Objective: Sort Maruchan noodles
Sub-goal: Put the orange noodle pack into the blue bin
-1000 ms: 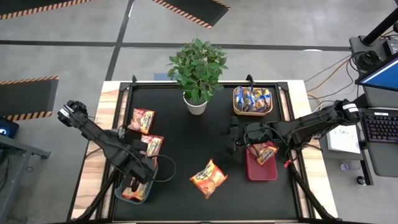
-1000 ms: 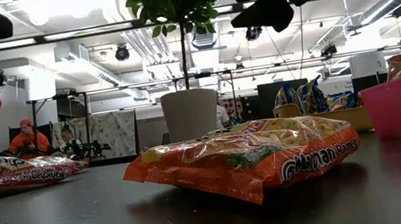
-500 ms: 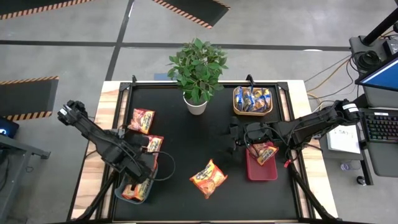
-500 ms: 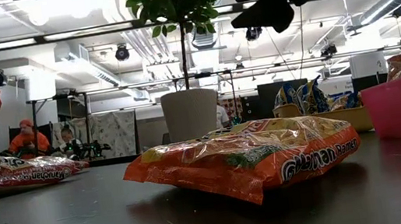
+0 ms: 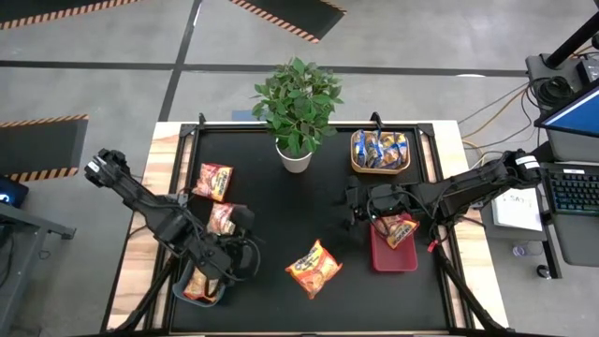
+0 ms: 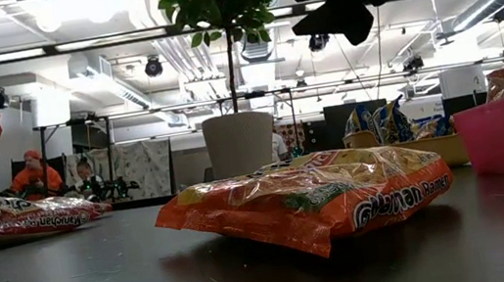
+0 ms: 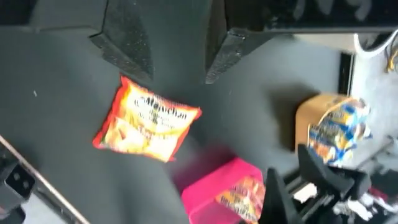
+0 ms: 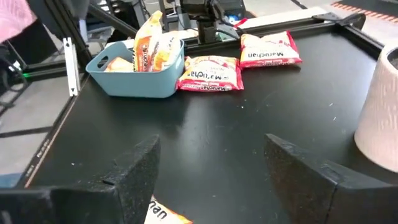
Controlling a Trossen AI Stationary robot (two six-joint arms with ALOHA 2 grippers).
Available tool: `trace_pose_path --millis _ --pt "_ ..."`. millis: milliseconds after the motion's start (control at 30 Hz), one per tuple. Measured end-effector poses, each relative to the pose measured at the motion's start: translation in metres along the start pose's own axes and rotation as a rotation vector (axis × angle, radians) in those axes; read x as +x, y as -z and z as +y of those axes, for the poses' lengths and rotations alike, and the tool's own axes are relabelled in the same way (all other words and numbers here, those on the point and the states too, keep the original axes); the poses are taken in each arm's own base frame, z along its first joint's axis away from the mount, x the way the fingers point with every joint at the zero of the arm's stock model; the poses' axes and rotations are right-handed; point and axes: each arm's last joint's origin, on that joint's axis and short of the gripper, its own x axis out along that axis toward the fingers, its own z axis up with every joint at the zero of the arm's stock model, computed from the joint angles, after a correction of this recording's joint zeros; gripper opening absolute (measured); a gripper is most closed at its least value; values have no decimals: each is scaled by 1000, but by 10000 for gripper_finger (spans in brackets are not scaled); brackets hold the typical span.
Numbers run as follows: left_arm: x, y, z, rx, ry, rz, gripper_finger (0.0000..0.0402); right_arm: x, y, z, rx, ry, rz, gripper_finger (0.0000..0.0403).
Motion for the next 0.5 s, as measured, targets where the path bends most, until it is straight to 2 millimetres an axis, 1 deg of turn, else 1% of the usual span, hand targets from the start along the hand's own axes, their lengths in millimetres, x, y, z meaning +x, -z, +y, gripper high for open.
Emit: trace_pose_path --millis 133,233,333,500 --pt "22 17 -11 -1 -15 -27 107 1 3 9 22 -37 12 235" --pt "37 29 -17 -28 -89 -67 94 6 9 16 41 -57 46 197" --pt "47 39 -21 -23 -183 -101 83 17 13 24 44 -69 79 153" --pt "54 45 -22 -3 -315 -172 70 44 21 34 46 -113 158 84"
